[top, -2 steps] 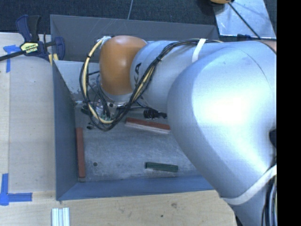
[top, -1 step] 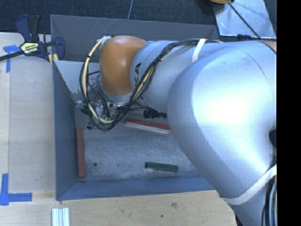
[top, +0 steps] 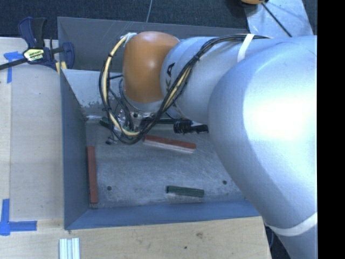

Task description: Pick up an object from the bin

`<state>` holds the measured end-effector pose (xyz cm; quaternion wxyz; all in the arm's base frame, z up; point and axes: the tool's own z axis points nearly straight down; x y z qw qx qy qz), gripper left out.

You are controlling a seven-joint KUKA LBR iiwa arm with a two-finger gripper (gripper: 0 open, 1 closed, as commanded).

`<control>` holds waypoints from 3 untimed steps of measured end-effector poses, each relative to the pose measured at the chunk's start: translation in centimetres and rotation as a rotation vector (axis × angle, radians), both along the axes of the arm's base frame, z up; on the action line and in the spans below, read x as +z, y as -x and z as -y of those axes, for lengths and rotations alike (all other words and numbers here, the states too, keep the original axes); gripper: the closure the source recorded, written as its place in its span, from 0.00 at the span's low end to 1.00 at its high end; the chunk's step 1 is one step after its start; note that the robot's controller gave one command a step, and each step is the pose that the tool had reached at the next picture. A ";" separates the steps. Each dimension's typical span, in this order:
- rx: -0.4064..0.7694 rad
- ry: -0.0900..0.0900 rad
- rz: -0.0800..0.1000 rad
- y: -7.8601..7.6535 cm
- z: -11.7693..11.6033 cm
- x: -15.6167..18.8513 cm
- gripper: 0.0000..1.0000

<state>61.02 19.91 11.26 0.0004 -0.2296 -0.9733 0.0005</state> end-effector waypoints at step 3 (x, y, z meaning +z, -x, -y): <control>-0.005 -0.004 0.009 -0.6 0.7 12.2 1.00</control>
Offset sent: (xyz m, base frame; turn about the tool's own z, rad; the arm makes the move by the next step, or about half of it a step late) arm 0.0045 0.0040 0.1188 0.0057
